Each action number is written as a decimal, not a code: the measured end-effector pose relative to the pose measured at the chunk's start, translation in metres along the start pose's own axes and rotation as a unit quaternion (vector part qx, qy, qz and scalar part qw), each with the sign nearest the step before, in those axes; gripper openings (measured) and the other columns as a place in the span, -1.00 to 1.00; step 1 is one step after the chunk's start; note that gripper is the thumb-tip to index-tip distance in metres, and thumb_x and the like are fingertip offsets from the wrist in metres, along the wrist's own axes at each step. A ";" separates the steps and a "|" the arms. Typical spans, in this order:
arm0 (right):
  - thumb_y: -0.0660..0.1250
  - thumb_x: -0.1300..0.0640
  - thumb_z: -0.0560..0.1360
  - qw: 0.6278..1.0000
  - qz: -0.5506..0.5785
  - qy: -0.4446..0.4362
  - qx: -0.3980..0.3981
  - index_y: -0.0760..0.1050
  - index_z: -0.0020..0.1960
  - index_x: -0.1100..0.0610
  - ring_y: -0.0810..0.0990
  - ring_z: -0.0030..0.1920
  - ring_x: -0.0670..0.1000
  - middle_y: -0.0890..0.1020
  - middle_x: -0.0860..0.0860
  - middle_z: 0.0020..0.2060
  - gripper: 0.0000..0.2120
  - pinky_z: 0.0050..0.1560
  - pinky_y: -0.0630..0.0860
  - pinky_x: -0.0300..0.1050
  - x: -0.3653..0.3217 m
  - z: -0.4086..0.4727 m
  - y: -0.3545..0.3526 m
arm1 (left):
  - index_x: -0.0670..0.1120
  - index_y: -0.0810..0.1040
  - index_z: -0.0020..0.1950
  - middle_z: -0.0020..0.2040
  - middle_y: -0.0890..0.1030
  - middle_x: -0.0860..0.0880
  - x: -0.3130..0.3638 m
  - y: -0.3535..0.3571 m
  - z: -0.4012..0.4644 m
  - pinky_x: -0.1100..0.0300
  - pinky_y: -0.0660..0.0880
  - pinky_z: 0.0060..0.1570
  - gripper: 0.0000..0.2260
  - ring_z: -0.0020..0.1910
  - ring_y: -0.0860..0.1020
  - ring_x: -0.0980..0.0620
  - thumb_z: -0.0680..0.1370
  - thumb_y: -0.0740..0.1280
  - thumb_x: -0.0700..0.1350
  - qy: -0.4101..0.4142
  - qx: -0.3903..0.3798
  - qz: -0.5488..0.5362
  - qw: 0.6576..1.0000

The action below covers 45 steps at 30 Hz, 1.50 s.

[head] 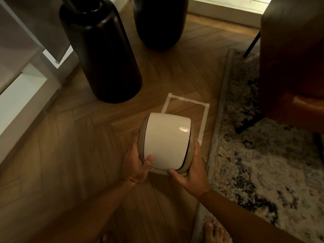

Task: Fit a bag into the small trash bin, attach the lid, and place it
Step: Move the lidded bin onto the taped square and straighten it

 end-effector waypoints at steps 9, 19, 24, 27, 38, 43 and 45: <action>0.61 -0.28 0.36 0.997 -0.020 -0.058 -0.054 -0.25 0.72 0.02 0.23 0.67 0.05 0.14 0.03 0.70 0.32 0.55 0.39 0.22 0.000 0.096 -0.006 | -0.13 0.26 0.59 0.37 0.51 0.00 -0.007 0.001 0.068 0.32 0.53 0.18 -0.06 0.26 0.54 0.04 0.44 0.23 0.51 -0.011 0.075 0.010 0.997; 0.49 -0.36 0.39 0.992 -0.081 -0.076 -0.065 -0.25 0.71 0.10 -0.03 0.72 0.11 -0.10 0.09 0.72 0.26 0.67 0.12 0.14 0.008 0.203 -0.016 | 0.00 0.09 0.64 0.51 0.39 -0.10 -0.007 0.004 0.177 -0.16 0.51 0.32 -0.08 0.43 0.45 -0.07 0.45 0.31 0.46 -0.006 0.072 0.063 0.995; 0.51 -0.40 0.38 0.993 -0.076 -0.063 -0.072 -0.24 0.71 -0.05 0.16 0.68 0.17 -0.04 0.06 0.72 0.25 0.56 0.35 0.30 0.010 0.246 -0.021 | -0.06 0.06 0.65 0.53 0.34 -0.13 -0.011 0.002 0.216 -0.18 0.49 0.34 -0.06 0.44 0.43 -0.10 0.47 0.22 0.50 -0.005 0.050 0.092 0.994; 0.54 -0.36 0.39 0.995 -0.017 -0.046 -0.086 -0.22 0.70 -0.15 0.26 0.65 0.07 0.14 -0.03 0.68 0.21 0.52 0.41 0.27 0.012 0.267 -0.024 | -0.05 0.03 0.65 0.55 0.35 -0.13 -0.010 0.001 0.235 -0.18 0.48 0.35 -0.01 0.46 0.43 -0.13 0.45 0.18 0.54 -0.006 0.026 0.116 0.993; 0.60 -0.26 0.40 0.994 0.037 -0.025 -0.103 -0.08 0.70 -0.15 0.48 0.50 -0.05 0.44 -0.09 0.54 0.14 0.47 0.51 0.13 0.018 0.329 -0.024 | 0.01 0.01 0.66 0.56 0.37 -0.11 -0.008 -0.002 0.293 -0.10 0.41 0.43 -0.04 0.51 0.39 -0.14 0.45 0.28 0.46 -0.030 -0.019 0.156 0.987; 0.60 -0.25 0.41 0.993 0.034 -0.026 -0.108 -0.09 0.71 -0.10 0.47 0.51 -0.06 0.43 -0.08 0.54 0.14 0.50 0.48 0.10 0.023 0.343 -0.024 | 0.08 -0.03 0.66 0.58 0.34 -0.08 -0.005 -0.003 0.299 -0.14 0.39 0.46 -0.08 0.54 0.35 -0.13 0.47 0.34 0.40 -0.040 -0.034 0.156 0.986; 0.60 -0.25 0.40 0.991 0.037 -0.018 -0.127 -0.12 0.71 -0.10 0.45 0.53 -0.07 0.41 -0.09 0.56 0.17 0.52 0.46 0.11 0.022 0.344 -0.023 | 0.09 -0.06 0.66 0.59 0.33 -0.08 -0.003 -0.004 0.299 -0.11 0.37 0.46 -0.09 0.54 0.35 -0.14 0.49 0.34 0.37 -0.052 -0.045 0.165 0.984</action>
Point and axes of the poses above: each hand's wrist, its own z-axis towards the middle knuckle, its own y-axis out of the palm, x = y × z, the point moved 2 cm from there along z, towards the middle knuckle
